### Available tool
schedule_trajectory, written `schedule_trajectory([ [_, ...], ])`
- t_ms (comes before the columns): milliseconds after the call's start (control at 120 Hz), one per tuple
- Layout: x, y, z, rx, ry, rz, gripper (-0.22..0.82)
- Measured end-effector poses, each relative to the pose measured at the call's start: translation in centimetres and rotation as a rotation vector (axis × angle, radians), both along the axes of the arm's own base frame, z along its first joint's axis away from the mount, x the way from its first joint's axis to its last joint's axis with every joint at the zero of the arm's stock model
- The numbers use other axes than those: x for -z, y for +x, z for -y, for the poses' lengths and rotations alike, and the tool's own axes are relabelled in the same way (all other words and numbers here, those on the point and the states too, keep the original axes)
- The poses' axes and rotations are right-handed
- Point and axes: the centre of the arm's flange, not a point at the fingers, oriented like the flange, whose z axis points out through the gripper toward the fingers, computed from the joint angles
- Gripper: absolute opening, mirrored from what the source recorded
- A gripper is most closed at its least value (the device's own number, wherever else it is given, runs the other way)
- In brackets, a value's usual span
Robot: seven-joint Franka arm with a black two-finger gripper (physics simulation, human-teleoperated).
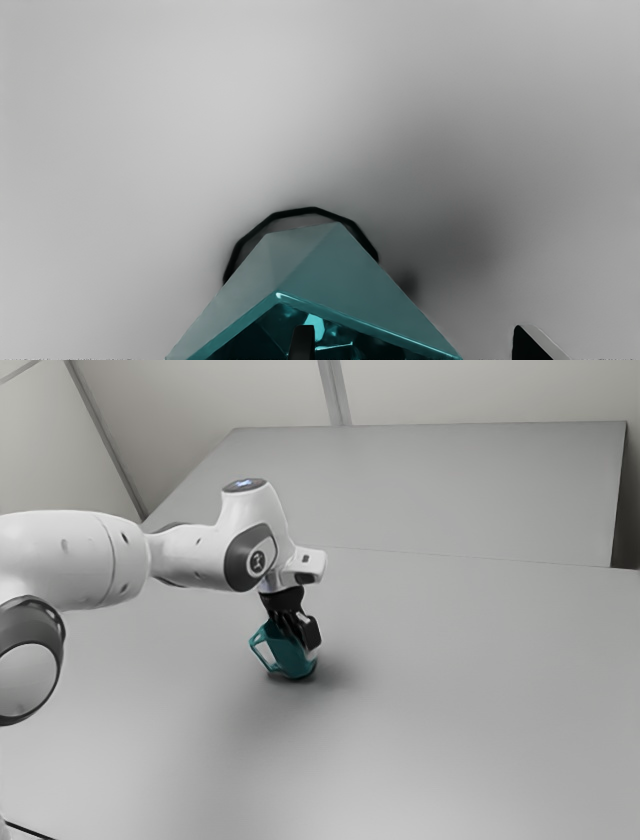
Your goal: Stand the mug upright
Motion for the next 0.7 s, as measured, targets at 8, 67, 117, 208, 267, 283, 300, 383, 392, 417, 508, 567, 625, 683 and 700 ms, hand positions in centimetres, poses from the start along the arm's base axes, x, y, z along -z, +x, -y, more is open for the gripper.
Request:
schedule_trajectory([
  [8, -0.1, 0.0, 0.0, 0.0, -0.001, 0.001, 0.41],
  [67, -0.9, 0.0, 0.0, -0.001, -0.007, 0.013, 0.46],
  [117, -2.2, 0.0, -0.2, -0.003, -0.015, 0.032, 0.49],
  [208, -5.3, -0.2, -0.8, 0.002, -0.018, 0.083, 0.53],
  [267, -7.1, -0.1, -1.0, 0.01, -0.003, 0.11, 0.55],
  [283, -7.5, -0.1, -1.1, 0.013, 0.003, 0.117, 0.55],
  [300, -7.9, 0.0, -1.1, 0.014, 0.008, 0.124, 0.56],
  [383, -10.0, 0.7, -1.6, 0.012, 0.027, 0.159, 0.57],
  [392, -10.3, 0.8, -1.7, 0.011, 0.03, 0.163, 0.57],
  [417, -11.1, 1.1, -1.8, 0.011, 0.038, 0.174, 0.58],
  [508, -14.0, 1.8, -2.6, 0.004, 0.081, 0.198, 0.59],
  [567, -16.2, 1.7, -3.4, -0.01, 0.096, 0.21, 0.59],
  [625, -18.8, 1.9, -4.3, -0.031, 0.113, 0.227, 0.59],
  [683, -21.0, 1.9, -4.8, -0.048, 0.131, 0.234, 0.6],
  [700, -21.6, 1.8, -4.9, -0.053, 0.135, 0.236, 0.6],
])
